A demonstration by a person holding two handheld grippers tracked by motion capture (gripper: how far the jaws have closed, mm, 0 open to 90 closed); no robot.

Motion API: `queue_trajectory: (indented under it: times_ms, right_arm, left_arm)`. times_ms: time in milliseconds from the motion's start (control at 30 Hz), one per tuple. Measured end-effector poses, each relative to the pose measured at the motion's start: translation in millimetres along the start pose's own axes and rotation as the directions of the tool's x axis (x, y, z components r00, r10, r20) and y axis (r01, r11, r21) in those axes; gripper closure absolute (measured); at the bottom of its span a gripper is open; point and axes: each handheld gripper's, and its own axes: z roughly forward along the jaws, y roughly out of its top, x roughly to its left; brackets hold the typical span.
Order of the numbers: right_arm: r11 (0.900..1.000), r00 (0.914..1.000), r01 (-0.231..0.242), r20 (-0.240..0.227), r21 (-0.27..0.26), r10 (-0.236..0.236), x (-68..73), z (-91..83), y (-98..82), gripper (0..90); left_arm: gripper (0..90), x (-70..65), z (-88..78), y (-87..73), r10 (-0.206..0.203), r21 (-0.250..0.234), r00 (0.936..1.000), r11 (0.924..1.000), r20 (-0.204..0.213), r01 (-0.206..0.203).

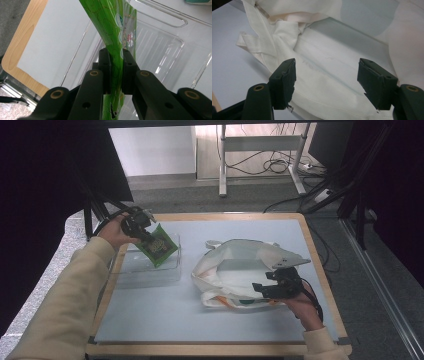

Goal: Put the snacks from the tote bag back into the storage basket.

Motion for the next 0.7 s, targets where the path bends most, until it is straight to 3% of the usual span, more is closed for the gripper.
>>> queue_trajectory:
  times_ms: [400, 667, 700]
  right_arm:
    - [1.0, 1.0, -0.004, 0.001, -0.004, 0.004, -0.2, -0.9, -0.1, 31.1]
    - [1.0, 1.0, -0.002, 0.001, -0.002, 0.002, 0.3, -0.3, -0.1, 30.9]
    - [1.0, 1.0, -0.002, 0.003, -0.001, 0.002, -0.5, -0.5, -0.4, 30.9]
  left_arm:
    - [81.8, -1.9, -2.6, 5.4, 0.041, 0.03, 0.9991, 0.9987, 0.013, -0.041]
    - [81.8, -6.0, 7.8, 19.0, 0.109, 0.097, 0.9938, 0.989, 0.022, -0.111]
    - [81.8, -6.2, 12.8, 25.0, 0.142, 0.124, 0.9895, 0.9817, 0.025, -0.144]
